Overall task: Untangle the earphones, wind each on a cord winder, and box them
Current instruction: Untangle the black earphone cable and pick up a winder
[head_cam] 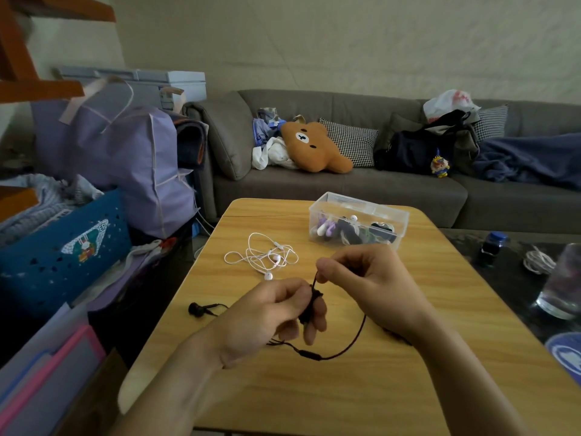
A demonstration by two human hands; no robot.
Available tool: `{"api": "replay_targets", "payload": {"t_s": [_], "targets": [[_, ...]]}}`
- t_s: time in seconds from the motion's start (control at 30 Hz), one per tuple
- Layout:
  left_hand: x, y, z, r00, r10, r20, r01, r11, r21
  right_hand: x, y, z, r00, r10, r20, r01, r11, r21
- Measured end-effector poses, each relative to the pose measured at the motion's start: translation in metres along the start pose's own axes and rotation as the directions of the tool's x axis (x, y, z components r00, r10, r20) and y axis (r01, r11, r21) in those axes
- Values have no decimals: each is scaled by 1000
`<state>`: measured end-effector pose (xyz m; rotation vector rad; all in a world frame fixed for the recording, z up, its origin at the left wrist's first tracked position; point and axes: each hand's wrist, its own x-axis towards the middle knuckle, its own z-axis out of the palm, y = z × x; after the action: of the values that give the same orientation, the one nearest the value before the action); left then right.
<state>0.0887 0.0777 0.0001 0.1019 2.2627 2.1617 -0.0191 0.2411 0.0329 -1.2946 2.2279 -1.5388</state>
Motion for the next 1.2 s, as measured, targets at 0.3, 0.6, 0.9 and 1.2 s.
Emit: {"api": "replay_targets", "payload": {"t_s": [0.3, 0.6, 0.9, 1.2], "targets": [[7, 3, 7, 950, -2, -314, -153, 869, -470, 6, 14, 11, 971, 195, 138, -188, 980, -65], [10, -9, -1, 881, 135, -454, -164, 986, -25, 1, 3, 30, 899, 234, 370, -113, 941, -320], [8, -18, 3, 960, 140, -244, -18, 897, 442, 2, -1, -4, 974, 154, 168, -116, 969, -219], [9, -10, -19, 689, 260, -677, -61, 951, 303, 1, 20, -38, 957, 288, -49, -283, 956, 79]]}}
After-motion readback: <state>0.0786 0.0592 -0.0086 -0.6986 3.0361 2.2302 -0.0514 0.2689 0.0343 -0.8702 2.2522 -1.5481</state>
